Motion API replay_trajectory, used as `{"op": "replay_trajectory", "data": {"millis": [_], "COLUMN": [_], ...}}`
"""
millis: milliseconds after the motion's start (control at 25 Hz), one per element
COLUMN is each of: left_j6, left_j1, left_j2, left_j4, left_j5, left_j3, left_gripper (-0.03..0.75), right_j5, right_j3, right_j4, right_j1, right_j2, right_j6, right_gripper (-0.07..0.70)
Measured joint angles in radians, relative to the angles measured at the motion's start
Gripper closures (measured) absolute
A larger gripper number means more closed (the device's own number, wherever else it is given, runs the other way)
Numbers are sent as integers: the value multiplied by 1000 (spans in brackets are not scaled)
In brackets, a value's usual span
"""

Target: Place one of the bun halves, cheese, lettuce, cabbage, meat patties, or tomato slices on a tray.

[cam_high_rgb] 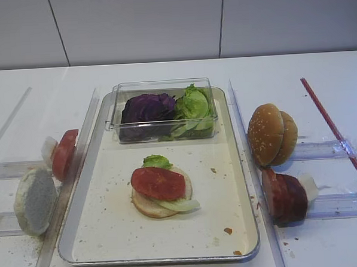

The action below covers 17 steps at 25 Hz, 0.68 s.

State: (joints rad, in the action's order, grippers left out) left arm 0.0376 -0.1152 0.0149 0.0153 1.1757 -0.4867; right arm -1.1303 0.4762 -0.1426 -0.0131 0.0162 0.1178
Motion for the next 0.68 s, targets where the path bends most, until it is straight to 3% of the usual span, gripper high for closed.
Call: {"op": "replay_trajectory", "data": {"millis": [680], "left_j6": [0], "left_j1": [0], "left_j2": [0], "left_j4": [0], "left_j5": [0], "left_j3": [0], "left_gripper": [148], "right_j5": [0], "right_j3": [0], "right_j4": [0], "right_j1": [0], "right_j2": [0], "right_j6": [-2], "right_gripper": [234]}}
